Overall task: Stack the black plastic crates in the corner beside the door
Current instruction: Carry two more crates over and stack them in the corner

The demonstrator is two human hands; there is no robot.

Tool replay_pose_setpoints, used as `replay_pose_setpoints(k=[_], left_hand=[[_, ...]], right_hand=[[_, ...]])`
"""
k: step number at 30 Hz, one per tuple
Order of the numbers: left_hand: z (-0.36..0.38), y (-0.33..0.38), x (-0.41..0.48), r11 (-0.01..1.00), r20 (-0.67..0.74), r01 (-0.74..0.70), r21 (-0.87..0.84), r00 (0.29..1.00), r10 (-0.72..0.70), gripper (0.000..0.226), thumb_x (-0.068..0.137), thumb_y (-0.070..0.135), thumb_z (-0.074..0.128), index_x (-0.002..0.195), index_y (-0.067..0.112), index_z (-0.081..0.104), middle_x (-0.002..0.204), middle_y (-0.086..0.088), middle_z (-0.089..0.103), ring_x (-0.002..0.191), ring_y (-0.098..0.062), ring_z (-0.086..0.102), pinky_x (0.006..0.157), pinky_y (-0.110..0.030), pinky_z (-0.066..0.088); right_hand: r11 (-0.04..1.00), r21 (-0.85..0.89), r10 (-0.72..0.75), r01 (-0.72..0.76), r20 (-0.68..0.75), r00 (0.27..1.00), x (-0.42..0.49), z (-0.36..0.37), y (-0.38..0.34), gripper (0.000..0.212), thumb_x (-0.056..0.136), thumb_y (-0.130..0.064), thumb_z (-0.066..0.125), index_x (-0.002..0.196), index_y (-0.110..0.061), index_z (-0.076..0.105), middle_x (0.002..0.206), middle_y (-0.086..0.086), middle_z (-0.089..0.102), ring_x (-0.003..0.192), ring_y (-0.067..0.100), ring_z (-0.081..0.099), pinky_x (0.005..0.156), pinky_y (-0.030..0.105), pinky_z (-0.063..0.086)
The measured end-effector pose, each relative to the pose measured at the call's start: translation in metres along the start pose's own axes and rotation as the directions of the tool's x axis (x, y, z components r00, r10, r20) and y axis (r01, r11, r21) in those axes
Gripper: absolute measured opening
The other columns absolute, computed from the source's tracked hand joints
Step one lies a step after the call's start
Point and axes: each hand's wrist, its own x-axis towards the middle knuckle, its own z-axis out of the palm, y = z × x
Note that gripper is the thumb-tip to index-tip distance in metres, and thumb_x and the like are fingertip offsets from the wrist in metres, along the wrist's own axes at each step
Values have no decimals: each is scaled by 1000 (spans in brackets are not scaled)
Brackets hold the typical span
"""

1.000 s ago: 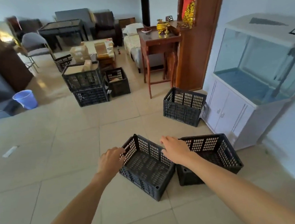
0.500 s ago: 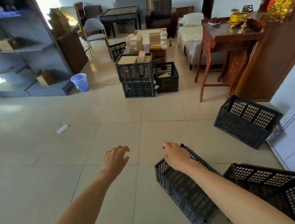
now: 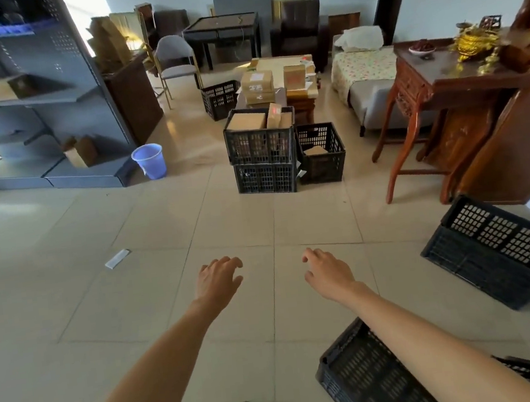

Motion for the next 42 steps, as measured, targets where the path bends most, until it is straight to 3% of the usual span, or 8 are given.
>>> replay_pose_setpoints(k=[4, 8, 17, 26, 30, 34, 37, 42], left_hand=[[-10, -38, 96, 997, 27, -79, 18, 997, 79, 33, 95, 34, 57, 127, 28, 57, 126, 6, 63, 119, -18, 56, 98, -34, 39], [-20, -57, 182, 987, 68, -155, 36, 986, 152, 33, 95, 32, 58, 128, 27, 57, 126, 5, 63, 118, -20, 57, 99, -37, 39], [-15, -15, 345, 930, 141, -367, 14, 922, 361, 37, 95, 28, 58, 131, 28, 54, 126, 3, 64, 116, -22, 59, 100, -41, 42], [-24, 119, 541, 818, 165, -566, 101, 821, 547, 44, 96, 32, 57, 139, 28, 48, 134, 3, 60, 124, -22, 56, 104, -42, 43], [-35, 210, 616, 760, 129, -639, 117, 768, 627, 46, 95, 30, 55, 140, 27, 47, 130, 1, 63, 118, -25, 59, 98, -44, 48], [-28, 293, 657, 711, 129, -701, 47, 710, 692, 43, 93, 27, 56, 136, 26, 50, 127, -1, 65, 115, -26, 61, 93, -44, 48], [-11, 353, 685, 658, 176, -753, 30, 652, 738, 46, 93, 29, 59, 138, 28, 49, 128, -1, 65, 116, -25, 61, 98, -45, 47], [18, 462, 725, 509, 239, -860, -35, 487, 840, 48, 92, 33, 62, 138, 31, 46, 128, 0, 64, 115, -23, 63, 96, -43, 53]], right_hand=[[996, 28, 90, -89, -22, 996, 75, -3, -14, 31, 95, -20, 43, 126, -17, 45, 132, 1, 52, 117, 23, 51, 82, 36, 48], [983, 67, 175, -172, -45, 984, 136, -6, -18, 28, 94, -19, 43, 122, -17, 46, 127, 0, 54, 111, 22, 53, 77, 33, 46], [922, 105, 377, -373, -23, 926, 233, -37, 51, 27, 95, -17, 44, 122, -17, 45, 126, 2, 53, 110, 23, 53, 76, 35, 47], [881, 169, 462, -441, -114, 879, 347, -101, 184, 25, 98, -22, 47, 123, -17, 48, 121, 3, 57, 105, 22, 58, 82, 38, 54], [852, 221, 517, -475, -217, 828, 383, -155, 262, 21, 98, -24, 49, 117, -16, 53, 114, 2, 62, 98, 18, 63, 80, 33, 56], [814, 236, 578, -530, -252, 776, 389, -185, 329, 27, 97, -23, 51, 123, -17, 51, 121, 3, 61, 107, 21, 61, 75, 29, 49], [749, 242, 662, -616, -257, 704, 382, -187, 379, 29, 96, -23, 51, 125, -18, 50, 124, 2, 58, 111, 23, 58, 73, 31, 45], [588, 302, 808, -750, -178, 562, 353, -185, 460, 26, 95, -25, 51, 120, -19, 49, 119, 3, 58, 109, 25, 58, 84, 41, 52]])
